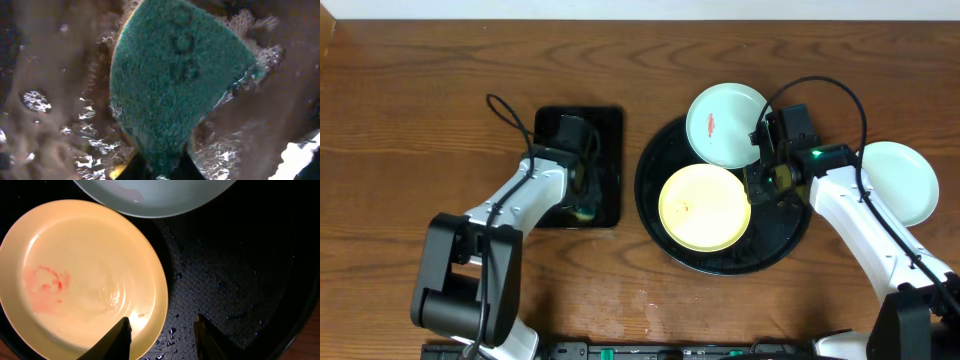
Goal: Clean dirty plates on tray and stack at the side
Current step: 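Grasp the green sponge again with the left gripper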
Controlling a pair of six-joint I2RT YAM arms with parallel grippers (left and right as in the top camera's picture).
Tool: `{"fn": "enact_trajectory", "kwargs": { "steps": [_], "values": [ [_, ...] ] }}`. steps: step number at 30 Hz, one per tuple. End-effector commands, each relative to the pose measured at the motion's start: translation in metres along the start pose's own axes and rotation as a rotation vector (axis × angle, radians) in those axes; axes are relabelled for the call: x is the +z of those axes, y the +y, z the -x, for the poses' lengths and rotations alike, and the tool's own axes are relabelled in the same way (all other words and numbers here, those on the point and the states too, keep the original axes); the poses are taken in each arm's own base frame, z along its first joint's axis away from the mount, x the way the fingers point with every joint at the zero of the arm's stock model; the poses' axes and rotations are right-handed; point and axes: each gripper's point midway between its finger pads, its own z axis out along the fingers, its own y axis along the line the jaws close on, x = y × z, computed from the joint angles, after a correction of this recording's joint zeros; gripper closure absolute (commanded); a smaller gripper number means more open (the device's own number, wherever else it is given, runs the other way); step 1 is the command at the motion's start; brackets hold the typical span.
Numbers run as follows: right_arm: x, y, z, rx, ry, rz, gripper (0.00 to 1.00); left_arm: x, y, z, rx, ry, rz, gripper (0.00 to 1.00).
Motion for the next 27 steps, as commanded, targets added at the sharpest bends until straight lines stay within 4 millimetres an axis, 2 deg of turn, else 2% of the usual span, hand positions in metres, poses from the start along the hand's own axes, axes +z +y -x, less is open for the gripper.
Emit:
{"fn": "enact_trajectory", "kwargs": {
  "steps": [1, 5, 6, 7, 8, 9, 12, 15, 17, 22, 24, 27],
  "values": [
    [-0.004, 0.001, 0.004, -0.002, -0.017, 0.009, 0.60, 0.009, 0.013, -0.010, 0.007, 0.032, 0.051, 0.92],
    [-0.004, 0.001, 0.005, -0.002, -0.023, 0.010, 0.60, 0.000, 0.010, -0.003, 0.011, 0.019, 0.045, 0.92],
    [-0.004, 0.001, 0.005, -0.002, -0.022, 0.010, 0.60, -0.004, 0.010, -0.001, 0.019, 0.015, 0.043, 0.87],
    [-0.004, 0.001, 0.005, -0.002, -0.021, 0.010, 0.60, -0.007, 0.009, 0.000, 0.029, 0.012, 0.042, 0.62],
    [-0.004, 0.001, 0.005, -0.002, -0.021, 0.010, 0.60, -0.011, 0.009, 0.002, 0.029, 0.005, 0.042, 0.49],
    [-0.004, 0.001, 0.005, -0.002, -0.020, 0.010, 0.60, -0.014, 0.008, 0.005, 0.028, -0.002, 0.040, 0.45],
    [-0.004, 0.001, 0.005, -0.002, -0.021, 0.010, 0.59, -0.019, 0.006, 0.009, 0.027, -0.022, 0.030, 0.41],
    [-0.004, 0.001, 0.005, -0.002, -0.021, 0.010, 0.59, -0.019, 0.006, 0.007, 0.028, -0.015, 0.033, 0.42],
    [-0.004, 0.001, 0.005, -0.002, -0.021, 0.010, 0.59, -0.017, 0.007, 0.007, 0.028, -0.013, 0.035, 0.46],
    [-0.004, 0.001, 0.005, -0.002, -0.021, 0.010, 0.58, -0.007, 0.006, 0.009, 0.027, -0.028, 0.028, 0.76],
    [-0.003, 0.001, 0.004, -0.003, -0.020, 0.010, 0.58, -0.004, 0.007, 0.006, 0.027, -0.019, 0.032, 0.92],
    [0.002, 0.001, 0.003, -0.003, -0.025, 0.011, 0.58, -0.005, 0.007, 0.006, 0.027, -0.018, 0.031, 0.92]
  ]
}}
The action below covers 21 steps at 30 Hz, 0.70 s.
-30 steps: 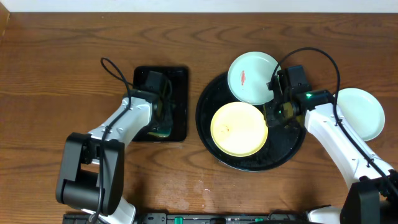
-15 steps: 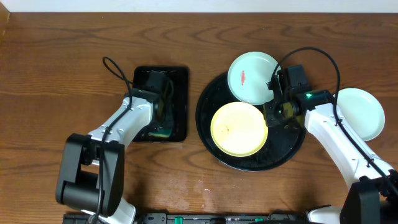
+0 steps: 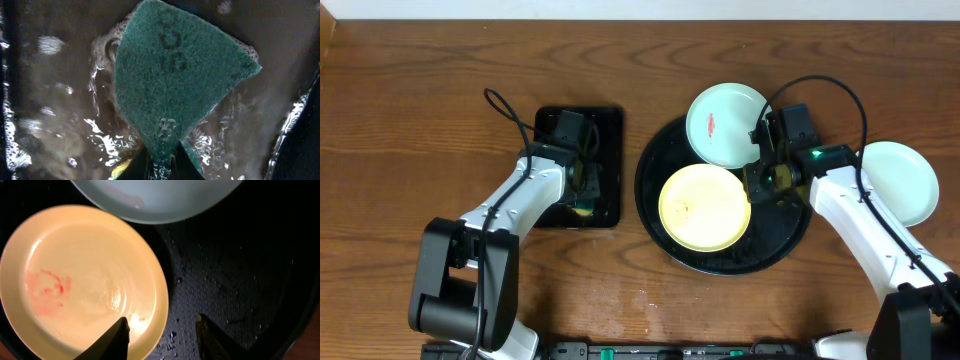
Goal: Clean dirty plates on tray and stack at the side
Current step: 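Grasp the green sponge again with the left gripper, then scrub the yellow plate with the sponge while right gripper holds its rim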
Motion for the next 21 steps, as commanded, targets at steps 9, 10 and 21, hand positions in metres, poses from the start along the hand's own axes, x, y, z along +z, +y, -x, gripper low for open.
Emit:
{"fn": "enact_trajectory", "kwargs": {
  "steps": [9, 10, 21],
  "values": [
    [0.030, -0.002, -0.033, -0.003, 0.038, 0.006, 0.62, -0.054, -0.011, 0.023, 0.006, -0.029, -0.035, 0.92],
    [0.034, -0.003, -0.036, 0.005, 0.039, 0.005, 0.64, -0.064, -0.016, 0.026, 0.007, -0.037, -0.060, 0.92],
    [0.057, 0.007, -0.042, 0.008, -0.027, 0.083, 0.98, -0.113, -0.076, 0.021, 0.036, -0.051, -0.343, 0.92]
  ]
}}
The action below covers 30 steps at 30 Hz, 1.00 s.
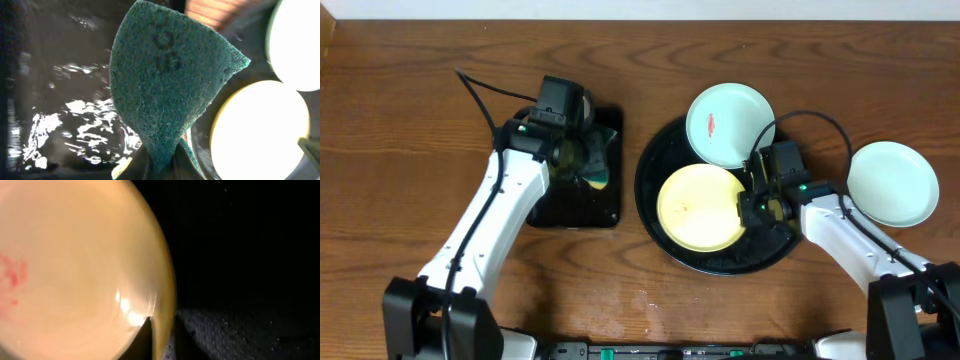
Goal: Clean dirty plates on tray and stack at the side
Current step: 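Scrub the yellow plate with the sponge while right gripper holds its rim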
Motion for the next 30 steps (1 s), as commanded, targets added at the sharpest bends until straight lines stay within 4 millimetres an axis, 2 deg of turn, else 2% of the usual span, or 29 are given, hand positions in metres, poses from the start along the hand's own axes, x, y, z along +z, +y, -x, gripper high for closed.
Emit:
{"fn": "enact_trajectory", "kwargs": {
  "steps": [1, 7, 10, 13, 16, 21, 26, 30],
  "values": [
    [0.001, 0.003, 0.004, 0.015, -0.031, 0.015, 0.99, 0.001, -0.030, -0.011, 0.010, 0.043, -0.091, 0.92],
    [0.007, -0.003, 0.004, 0.029, -0.027, -0.019, 0.93, 0.005, -0.075, -0.028, 0.119, 0.037, -0.142, 0.93],
    [0.013, -0.005, 0.000, 0.032, -0.003, -0.023, 0.92, 0.007, -0.086, -0.032, 0.115, 0.017, -0.124, 0.93],
    [0.019, -0.007, -0.004, 0.037, 0.016, -0.029, 0.99, 0.011, -0.101, -0.038, 0.128, 0.014, -0.142, 0.92],
    [0.019, -0.007, -0.002, 0.036, 0.008, -0.031, 0.99, 0.019, -0.111, -0.045, 0.126, 0.030, -0.149, 0.93],
    [0.018, -0.022, -0.001, 0.153, -0.006, -0.115, 0.99, 0.049, -0.120, -0.062, 0.077, 0.102, -0.127, 0.93],
    [0.018, -0.023, -0.003, 0.162, 0.002, -0.119, 0.99, 0.085, -0.150, -0.089, 0.069, 0.220, -0.217, 0.93],
    [0.018, -0.023, -0.004, 0.163, 0.004, -0.119, 0.99, 0.114, -0.162, -0.113, 0.025, 0.306, -0.229, 0.92]
  ]
}}
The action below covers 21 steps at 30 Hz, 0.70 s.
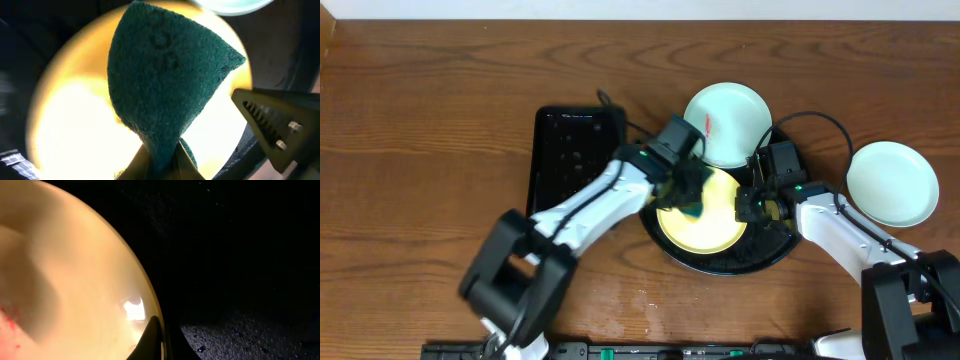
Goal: Clean dirty plates on tray and stack at the side
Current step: 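Scrub the yellow plate with the sponge while right gripper holds its rim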
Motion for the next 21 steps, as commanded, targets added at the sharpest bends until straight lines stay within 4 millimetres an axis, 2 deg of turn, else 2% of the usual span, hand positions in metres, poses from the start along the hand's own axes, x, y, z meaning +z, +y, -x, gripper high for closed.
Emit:
{"fn": "enact_trajectory", "kwargs": {
  "steps": [1, 4, 7, 9, 12, 15, 18, 21],
  "values": [
    [0.006, -0.019, -0.006, 0.026, 0.016, -0.101, 0.99, 0.022, -0.015, -0.019, -0.071, 0.097, -0.058, 0.93],
    [0.006, -0.020, -0.007, 0.026, 0.019, -0.102, 0.99, 0.041, -0.010, -0.029, -0.084, 0.153, -0.053, 0.92],
    [0.006, -0.020, -0.008, 0.026, 0.023, -0.103, 0.99, 0.054, 0.014, -0.037, -0.124, 0.191, 0.034, 0.93],
    [0.006, -0.020, -0.009, 0.027, 0.024, -0.103, 0.99, 0.054, 0.042, -0.034, -0.147, 0.162, 0.156, 0.93],
    [0.006, -0.021, -0.011, 0.028, 0.033, -0.106, 0.99, 0.038, 0.092, -0.021, -0.158, 0.065, 0.400, 0.92],
    [0.006, -0.021, -0.013, 0.028, 0.042, -0.110, 0.99, 0.019, 0.124, -0.011, -0.148, 0.002, 0.574, 0.93],
    [0.005, -0.024, -0.015, 0.045, 0.047, -0.124, 0.99, 0.003, 0.138, -0.002, -0.103, -0.033, 0.678, 0.93],
    [0.005, -0.026, -0.015, 0.054, 0.047, -0.133, 0.99, -0.012, 0.144, 0.010, -0.061, -0.081, 0.762, 0.93]
  ]
}}
